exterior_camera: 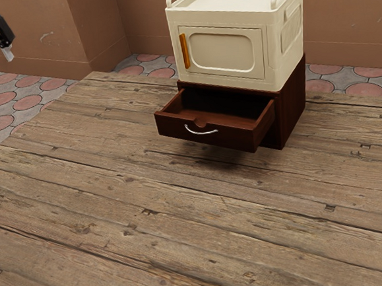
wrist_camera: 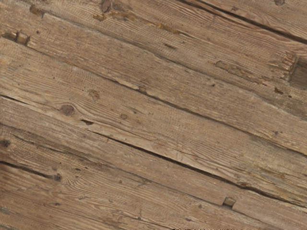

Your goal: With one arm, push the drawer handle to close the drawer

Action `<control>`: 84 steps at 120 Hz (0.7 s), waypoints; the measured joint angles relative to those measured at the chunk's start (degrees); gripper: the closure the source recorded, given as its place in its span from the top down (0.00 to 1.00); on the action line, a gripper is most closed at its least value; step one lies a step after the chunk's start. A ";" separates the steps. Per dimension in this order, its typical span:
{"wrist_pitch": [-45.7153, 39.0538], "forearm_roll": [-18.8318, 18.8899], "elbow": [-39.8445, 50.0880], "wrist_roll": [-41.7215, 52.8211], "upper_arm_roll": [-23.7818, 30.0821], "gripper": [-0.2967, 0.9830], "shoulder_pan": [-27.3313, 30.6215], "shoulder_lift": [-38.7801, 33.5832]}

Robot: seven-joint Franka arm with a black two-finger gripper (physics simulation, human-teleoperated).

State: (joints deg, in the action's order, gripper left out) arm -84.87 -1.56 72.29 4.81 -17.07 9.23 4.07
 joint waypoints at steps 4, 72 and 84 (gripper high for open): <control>0.01 -0.29 0.02 0.55 0.02 0.75 -0.04 0.01; -9.48 0.66 40.48 0.50 2.28 0.75 -9.39 -24.40; -16.93 3.07 54.93 -1.11 3.75 0.75 -10.29 -20.16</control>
State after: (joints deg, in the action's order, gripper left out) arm -101.80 1.51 127.22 3.70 -13.32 -1.06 -16.09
